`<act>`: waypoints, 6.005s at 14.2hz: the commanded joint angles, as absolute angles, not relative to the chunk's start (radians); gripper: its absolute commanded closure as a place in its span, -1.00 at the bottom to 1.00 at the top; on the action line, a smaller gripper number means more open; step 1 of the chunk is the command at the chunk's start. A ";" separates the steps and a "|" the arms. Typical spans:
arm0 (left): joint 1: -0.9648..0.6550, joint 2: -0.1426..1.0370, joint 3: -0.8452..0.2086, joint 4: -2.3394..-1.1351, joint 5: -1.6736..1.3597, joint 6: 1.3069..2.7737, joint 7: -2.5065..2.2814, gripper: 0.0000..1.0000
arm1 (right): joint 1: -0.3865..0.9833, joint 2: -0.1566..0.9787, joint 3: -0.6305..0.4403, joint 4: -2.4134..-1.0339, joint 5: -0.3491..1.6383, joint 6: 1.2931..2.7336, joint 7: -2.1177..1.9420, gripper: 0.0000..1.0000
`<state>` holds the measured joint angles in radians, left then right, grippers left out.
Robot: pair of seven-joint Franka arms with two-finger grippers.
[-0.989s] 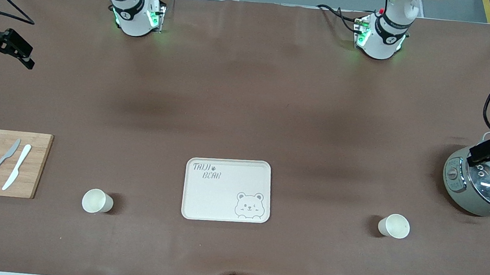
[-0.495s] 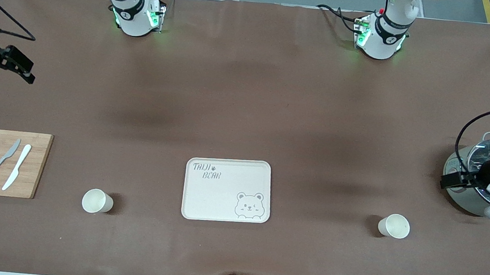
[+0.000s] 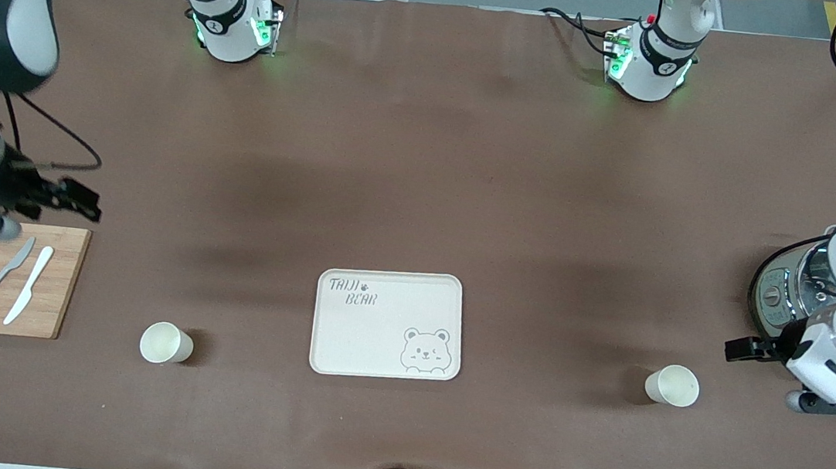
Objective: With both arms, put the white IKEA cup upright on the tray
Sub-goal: 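Reach the right gripper and the left gripper down toward the white cups, then close the right gripper on one cup while the left gripper grasps the other, then carry both cups over the bear tray with the right and left grippers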
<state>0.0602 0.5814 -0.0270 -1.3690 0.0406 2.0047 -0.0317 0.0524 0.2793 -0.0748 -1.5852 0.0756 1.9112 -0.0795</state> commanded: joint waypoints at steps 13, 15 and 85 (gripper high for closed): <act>0.060 0.813 -0.031 -1.362 0.044 2.275 -0.015 -1.00 | 0.057 0.658 -0.077 -1.453 0.101 2.259 -0.075 -1.00; 0.058 0.828 -0.031 -1.370 0.043 2.302 -0.017 -1.00 | 0.058 0.676 -0.077 -1.443 0.101 2.282 -0.075 -1.00; -0.638 0.940 0.021 -1.230 -0.002 2.344 -1.181 -0.21 | 0.486 0.864 -0.060 -1.144 0.055 2.129 0.696 1.00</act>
<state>-0.6290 0.9323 0.0073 -1.2418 0.0068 2.3341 -1.1815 0.4899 0.8701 -0.0529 -1.1021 0.0760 2.0898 0.6796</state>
